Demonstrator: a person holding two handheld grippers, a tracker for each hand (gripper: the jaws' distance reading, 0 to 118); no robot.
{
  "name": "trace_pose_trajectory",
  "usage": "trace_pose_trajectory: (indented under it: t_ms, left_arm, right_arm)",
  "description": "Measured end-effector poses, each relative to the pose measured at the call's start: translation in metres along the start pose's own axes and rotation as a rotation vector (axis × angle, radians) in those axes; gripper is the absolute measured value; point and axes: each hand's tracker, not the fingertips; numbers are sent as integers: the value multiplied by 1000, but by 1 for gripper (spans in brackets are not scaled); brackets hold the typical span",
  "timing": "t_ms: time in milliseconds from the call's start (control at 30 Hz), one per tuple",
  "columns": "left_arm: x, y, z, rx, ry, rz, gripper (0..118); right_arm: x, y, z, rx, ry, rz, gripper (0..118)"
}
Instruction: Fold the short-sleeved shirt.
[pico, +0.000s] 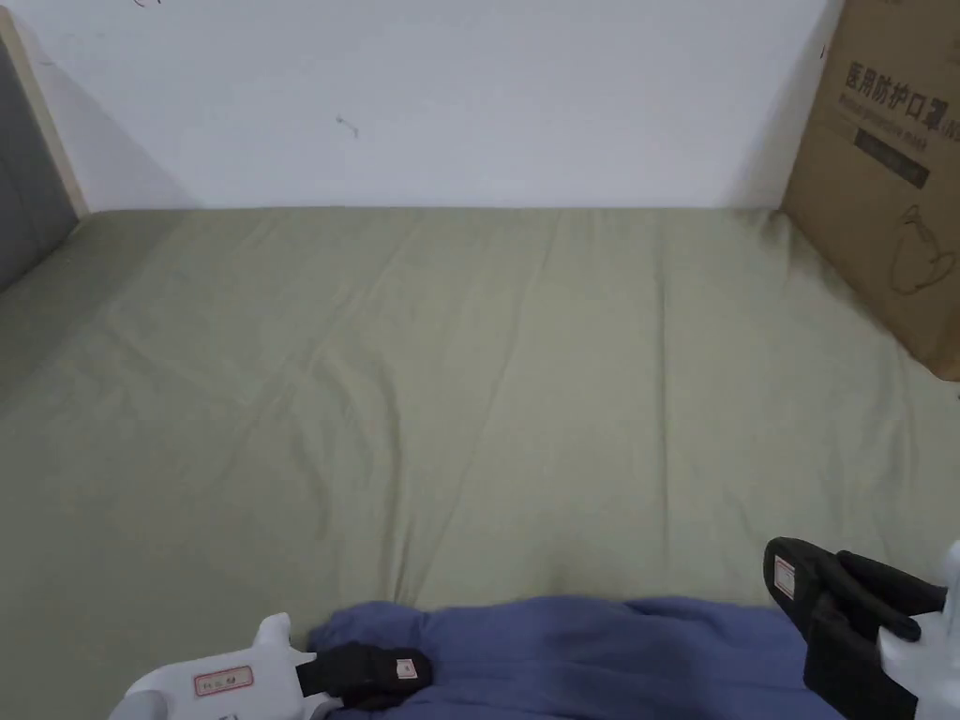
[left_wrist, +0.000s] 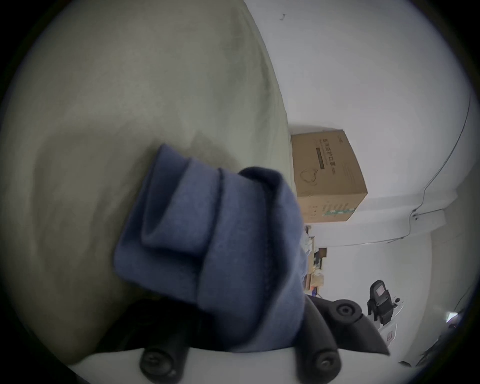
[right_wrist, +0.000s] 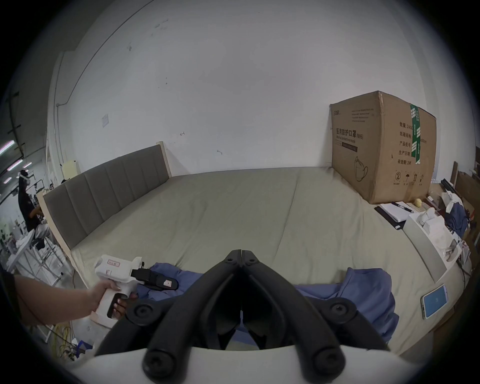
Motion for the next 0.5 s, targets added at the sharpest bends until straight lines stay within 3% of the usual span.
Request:
trace_pose_trajectory:
  t_ms: [67,167,267,300,333,400,467,500]
  left_arm:
    - [15,11,-2,-28,60,-17,2]
    - [37,21,36,-88,265,-218,2]
    - [96,23,83,-63,658,-446,2]
    - [112,25,100,-26,847,-486,2]
    - [132,27,105,2,947,-588,2]
    - [144,27,89,-7,1004,-748,2]
    - [144,21,76,-22,933,-661,2]
    - [163,-2,62,-25,828,-592,2]
  right_arm:
    - [1,3,3,-2,1,29,0]
    - [7,11,9,20,-1,66,0]
    - [16,17,17,52,0,44,0]
    - [19,17,20,66,20,21,0]
    - [23,14,22,77,55,-6,0]
    - [25,11,25,66,41,-10,0]
    - [26,7,29,49,20,-18,0]
    - [29,5,33,45,26,-24,0]
